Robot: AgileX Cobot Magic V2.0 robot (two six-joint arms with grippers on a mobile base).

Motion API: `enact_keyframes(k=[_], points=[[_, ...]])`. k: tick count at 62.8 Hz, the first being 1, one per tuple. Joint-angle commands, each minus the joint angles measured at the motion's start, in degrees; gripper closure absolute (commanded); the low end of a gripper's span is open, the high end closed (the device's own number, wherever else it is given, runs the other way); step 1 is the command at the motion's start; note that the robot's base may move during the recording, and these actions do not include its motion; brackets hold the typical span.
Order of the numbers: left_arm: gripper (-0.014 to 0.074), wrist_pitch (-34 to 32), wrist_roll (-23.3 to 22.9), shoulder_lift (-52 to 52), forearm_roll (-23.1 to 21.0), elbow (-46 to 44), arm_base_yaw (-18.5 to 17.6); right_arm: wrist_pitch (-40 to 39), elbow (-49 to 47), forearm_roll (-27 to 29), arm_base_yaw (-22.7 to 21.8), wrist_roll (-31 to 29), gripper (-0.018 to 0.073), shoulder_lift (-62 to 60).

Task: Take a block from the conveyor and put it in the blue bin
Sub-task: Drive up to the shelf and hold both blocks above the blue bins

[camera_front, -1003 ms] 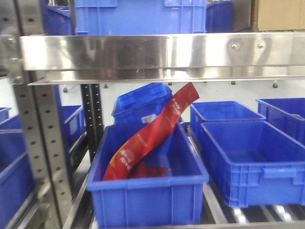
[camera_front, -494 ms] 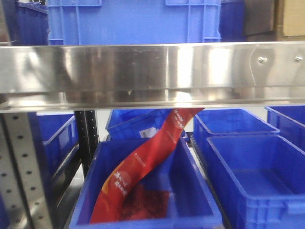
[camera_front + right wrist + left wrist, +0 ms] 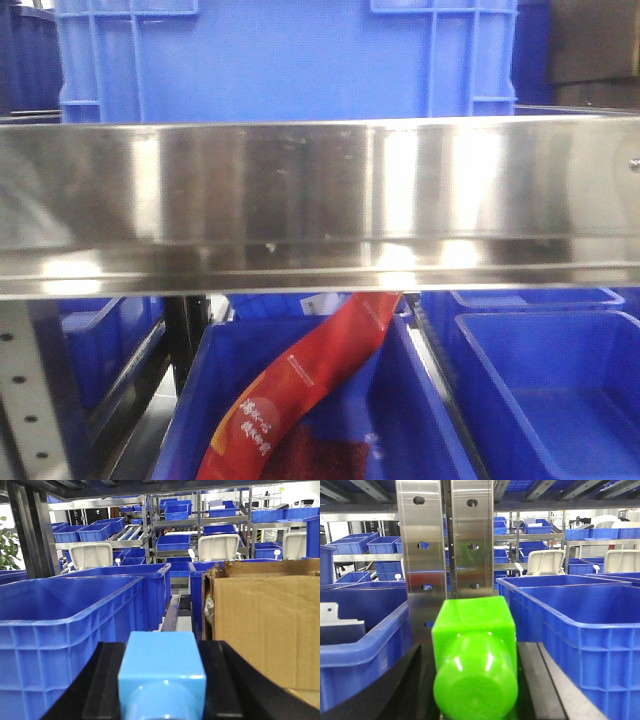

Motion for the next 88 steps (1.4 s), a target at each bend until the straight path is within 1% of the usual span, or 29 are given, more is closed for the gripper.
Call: enact_keyframes(k=[1, 81, 84, 88], points=[[0.0708, -0.9, -0.2, -0.1, -0.4, 0.0, -0.3, -1.4, 0.0, -0.2, -0.1, 0.0, 0.0721, -0.3], [0.0708, -1.4, -0.2, -0.1, -0.4, 0.0, -0.3, -1.0, 0.0, -0.2, -0.1, 0.0, 0.0721, -0.3], [0.0708, -2.0, -0.2, 0.2, -1.2, -0.3, -0.3, 0.0, 0.0, -0.2, -0.1, 0.0, 0.0721, -0.3], [0.0708, -1.6, -0.2, 1.0, -4.4, -1.6, -0.4, -0.8, -0.4, 0.3, -0.1, 0.0, 0.0721, -0.3]])
